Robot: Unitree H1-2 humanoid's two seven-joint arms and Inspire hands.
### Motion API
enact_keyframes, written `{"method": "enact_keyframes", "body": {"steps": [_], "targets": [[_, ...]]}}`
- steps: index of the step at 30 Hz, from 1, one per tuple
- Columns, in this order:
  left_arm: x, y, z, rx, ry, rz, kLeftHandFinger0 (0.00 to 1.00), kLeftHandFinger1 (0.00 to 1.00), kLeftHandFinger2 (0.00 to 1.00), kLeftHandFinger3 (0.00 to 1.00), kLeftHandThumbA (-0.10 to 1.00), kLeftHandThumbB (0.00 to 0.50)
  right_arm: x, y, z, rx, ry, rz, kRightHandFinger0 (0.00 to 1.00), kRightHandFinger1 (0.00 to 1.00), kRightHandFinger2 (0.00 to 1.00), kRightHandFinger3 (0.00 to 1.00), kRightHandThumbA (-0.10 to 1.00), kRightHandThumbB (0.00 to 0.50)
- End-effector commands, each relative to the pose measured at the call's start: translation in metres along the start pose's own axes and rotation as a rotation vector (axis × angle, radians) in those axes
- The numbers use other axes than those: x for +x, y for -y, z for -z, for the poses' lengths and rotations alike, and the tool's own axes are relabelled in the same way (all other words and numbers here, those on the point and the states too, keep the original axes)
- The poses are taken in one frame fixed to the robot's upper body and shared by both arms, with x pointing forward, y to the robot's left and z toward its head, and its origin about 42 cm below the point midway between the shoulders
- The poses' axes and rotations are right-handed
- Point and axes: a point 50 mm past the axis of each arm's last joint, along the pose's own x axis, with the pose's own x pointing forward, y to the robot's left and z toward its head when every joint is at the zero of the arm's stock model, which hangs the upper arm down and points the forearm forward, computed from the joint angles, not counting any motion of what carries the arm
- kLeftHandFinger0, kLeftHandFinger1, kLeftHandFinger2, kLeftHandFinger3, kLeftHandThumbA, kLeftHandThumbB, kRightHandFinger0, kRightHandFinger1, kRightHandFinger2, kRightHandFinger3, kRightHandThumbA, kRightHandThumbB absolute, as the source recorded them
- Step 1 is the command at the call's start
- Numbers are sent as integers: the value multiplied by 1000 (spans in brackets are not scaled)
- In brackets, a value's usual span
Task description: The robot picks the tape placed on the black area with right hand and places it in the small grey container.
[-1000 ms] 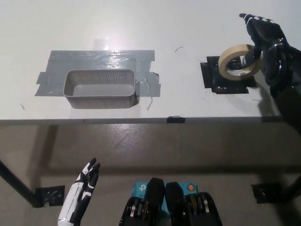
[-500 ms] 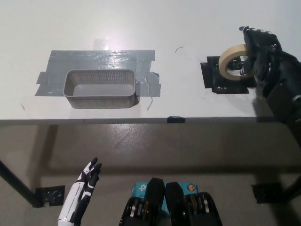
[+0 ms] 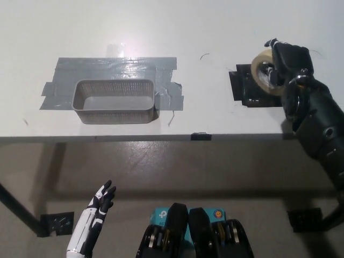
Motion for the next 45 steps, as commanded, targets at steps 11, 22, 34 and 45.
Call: {"method": "enact_keyframes", "body": {"steps": [11, 22, 34, 45], "targets": [[7, -13, -12, 29, 45, 23, 1000, 1000, 1000, 1000, 942, 170, 11, 99, -58, 160, 330, 562, 0, 400, 787, 870, -100, 197], [10, -11, -14, 29, 49, 27, 1000, 1000, 1000, 1000, 939, 177, 2, 129, -137, 190, 502, 621, 0, 378, 766, 777, -100, 230], [12, -6, -19, 9, 37, 48, 1000, 1000, 1000, 1000, 925, 180, -19, 93, -252, 204, 620, 489, 0, 337, 762, 883, -100, 162], [13, 3, -26, 25, 39, 92, 1000, 1000, 1000, 1000, 865, 178, -45, 46, -303, 188, 664, 365, 0, 307, 751, 906, -100, 171]]}}
